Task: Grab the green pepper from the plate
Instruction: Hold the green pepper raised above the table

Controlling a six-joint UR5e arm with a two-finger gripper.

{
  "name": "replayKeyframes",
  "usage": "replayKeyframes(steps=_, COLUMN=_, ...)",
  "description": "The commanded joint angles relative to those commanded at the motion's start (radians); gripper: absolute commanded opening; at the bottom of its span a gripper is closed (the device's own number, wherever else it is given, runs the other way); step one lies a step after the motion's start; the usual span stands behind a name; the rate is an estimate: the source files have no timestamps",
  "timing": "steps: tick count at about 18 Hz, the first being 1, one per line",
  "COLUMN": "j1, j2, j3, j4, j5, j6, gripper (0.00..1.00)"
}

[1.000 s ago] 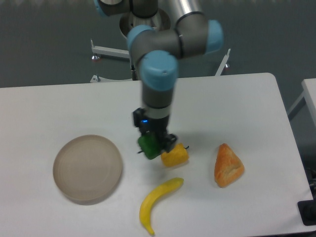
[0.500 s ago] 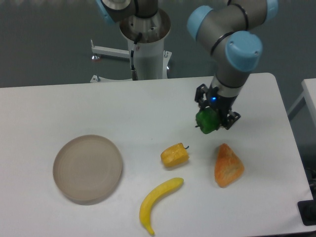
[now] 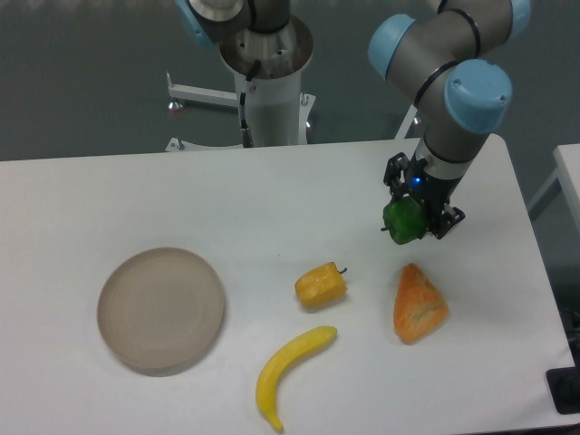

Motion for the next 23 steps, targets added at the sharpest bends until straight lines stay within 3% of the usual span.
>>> replayKeyframes(steps=3, j1=-0.002, j2=0.005, j3=-0.011, j4=0.002, j5=0.005, j6=0.017, gripper=0.13)
replayKeyframes(steps=7, j1=0.015, j2=0.026, j3=-0.043, j4=0.002, j5=0.074, j6=0.136, gripper=0.13)
replayKeyframes(steps=16, j1=-0.003, j2=0.028, j3=-0.057, j4=0.003, j5=0.061, j6=0.115, gripper=0.14)
replayKeyframes(steps=19, j1=-0.032, j2=0.055, j3=-0.116, j4=0.011, j5=0.052, j6=0.074, gripper=0.14)
replayKeyframes(steps=23, j1=-0.043, j2=0.060, j3=-0.118, j4=0.012, j5=0.052, j6=0.064, gripper=0.15)
